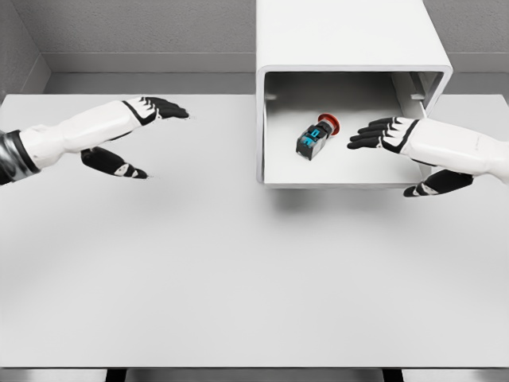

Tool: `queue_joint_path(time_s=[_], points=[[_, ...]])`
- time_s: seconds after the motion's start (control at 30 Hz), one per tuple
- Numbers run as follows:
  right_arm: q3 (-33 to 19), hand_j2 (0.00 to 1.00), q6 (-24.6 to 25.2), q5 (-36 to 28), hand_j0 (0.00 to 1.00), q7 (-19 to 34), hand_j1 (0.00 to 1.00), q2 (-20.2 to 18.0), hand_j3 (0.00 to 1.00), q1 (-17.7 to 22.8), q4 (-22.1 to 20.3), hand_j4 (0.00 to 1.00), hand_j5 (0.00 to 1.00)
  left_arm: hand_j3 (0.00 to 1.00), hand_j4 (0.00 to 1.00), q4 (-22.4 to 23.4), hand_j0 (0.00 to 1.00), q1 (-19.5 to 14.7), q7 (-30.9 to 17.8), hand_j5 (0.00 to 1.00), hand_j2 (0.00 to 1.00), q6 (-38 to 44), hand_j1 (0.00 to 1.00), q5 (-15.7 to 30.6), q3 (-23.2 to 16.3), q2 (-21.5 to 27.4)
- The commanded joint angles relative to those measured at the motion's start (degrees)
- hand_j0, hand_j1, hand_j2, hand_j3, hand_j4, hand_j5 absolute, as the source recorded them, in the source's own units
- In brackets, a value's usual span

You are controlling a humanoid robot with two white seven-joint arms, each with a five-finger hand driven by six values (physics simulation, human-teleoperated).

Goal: Slide open multi-storey tabletop storage cabinets and put open load switch and slide close multi-storey tabletop storage cabinets

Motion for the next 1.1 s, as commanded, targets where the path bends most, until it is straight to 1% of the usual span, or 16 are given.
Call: queue_joint_path(time_s=[0.0, 0.03, 0.1, 0.3, 0.37, 0.43, 0.53, 0.6, 0.7, 0.77, 0.8, 0.83, 0.9, 0.93, 1.07], points=[[0.0, 1.0, 0.1, -0.4, 1.0, 0.2, 1.0, 0.6, 1.0, 0.0, 0.1, 1.0, 1.0, 1.0, 1.0, 0.2, 1.0, 0.0, 0.1, 1.0, 1.0, 0.1, 1.0, 0.7, 1.7, 1.9], [0.1, 1.0, 0.1, -0.4, 1.0, 0.2, 1.0, 0.7, 1.0, -0.4, 0.2, 1.0, 1.0, 1.0, 1.0, 0.3, 1.0, 1.1, 0.1, 1.0, 1.0, 0.1, 1.0, 0.7, 1.8, 1.9], [0.1, 1.0, 0.1, -0.4, 1.0, 0.7, 1.0, 1.5, 1.0, -0.9, 0.4, 1.0, 1.0, 1.0, 1.0, 0.4, 1.0, 2.3, 0.0, 1.0, 1.0, 0.1, 1.0, 0.7, 1.8, 2.0], [0.1, 1.0, 0.1, -0.3, 1.0, 1.2, 1.0, 3.3, 1.0, -1.7, 1.1, 1.0, 1.0, 1.0, 1.0, 1.0, 1.0, 2.9, -0.6, 1.0, 1.0, 0.1, 1.0, 0.5, 1.9, 2.0], [0.3, 1.0, 0.1, -0.2, 1.0, 2.3, 1.0, 4.9, 1.0, -2.5, 2.5, 1.0, 1.0, 1.0, 1.0, 1.0, 1.0, 2.9, -0.5, 1.0, 1.0, 0.1, 1.0, 0.5, 1.8, 2.0], [0.3, 1.0, 0.1, -0.2, 1.0, 2.4, 1.0, 5.0, 1.0, -2.5, 2.6, 1.0, 1.0, 1.0, 1.0, 1.0, 1.0, 3.5, -0.5, 1.0, 1.0, 0.1, 1.0, 0.5, 1.8, 2.0], [0.3, 1.0, 0.1, -0.1, 1.0, 2.5, 1.0, 5.7, 1.0, -3.0, 3.2, 1.0, 1.0, 1.0, 1.0, 1.0, 1.0, 3.5, -0.5, 1.0, 1.0, 0.1, 1.0, 0.5, 1.8, 1.9], [0.4, 1.0, 0.1, 0.0, 1.0, 2.6, 1.0, 6.9, 1.0, -3.6, 5.4, 1.0, 1.0, 1.0, 1.0, 1.0, 1.0, 3.6, -0.5, 1.0, 1.0, 0.1, 1.0, 0.5, 1.7, 1.9], [0.4, 1.0, 0.1, 0.0, 1.0, 2.6, 1.0, 7.0, 1.0, -4.4, 6.0, 1.0, 1.0, 1.0, 1.0, 1.0, 1.0, 3.6, -0.7, 1.0, 1.0, 0.1, 1.0, 0.4, 1.7, 1.8], [0.4, 1.0, 0.1, 0.1, 1.0, 2.7, 1.0, 8.3, 1.0, -5.3, 7.1, 1.0, 1.0, 1.0, 1.0, 1.0, 1.0, 3.6, -0.7, 1.0, 1.0, 0.1, 1.0, 0.3, 1.7, 1.8], [0.4, 1.0, 0.1, 0.1, 1.0, 4.4, 1.0, 8.7, 1.0, -5.4, 7.6, 1.0, 1.0, 1.0, 1.0, 1.0, 1.0, 3.6, -0.6, 1.0, 1.0, 0.1, 1.0, 0.3, 1.7, 1.8], [0.5, 1.0, 0.1, 0.1, 1.0, 5.1, 1.0, 10.3, 1.0, -6.2, 8.0, 1.0, 1.0, 1.0, 1.0, 1.0, 1.0, 3.5, -0.6, 1.0, 1.0, 0.1, 1.0, 0.2, 1.7, 1.7], [0.6, 1.0, 0.1, 0.1, 1.0, 6.0, 1.0, 10.8, 1.0, -6.8, 8.5, 1.0, 1.0, 1.0, 1.0, 1.2, 1.0, 3.4, -0.6, 1.0, 1.0, 0.1, 1.0, -0.1, 1.6, 1.6], [0.7, 1.0, 0.1, 0.1, 1.0, 6.3, 1.0, 11.9, 1.0, -7.3, 9.3, 1.0, 1.0, 1.0, 1.0, 1.8, 1.0, 3.4, -0.7, 1.0, 1.0, 0.1, 1.0, -0.2, 1.5, 1.4], [2.0, 1.0, 0.1, 0.2, 1.0, 7.2, 1.0, 13.3, 1.0, -10.1, 13.5, 1.0, 1.0, 1.0, 1.0, 1.8, 1.0, 3.4, -0.7, 1.0, 1.0, 0.1, 1.0, -0.2, 1.4, 1.2]])
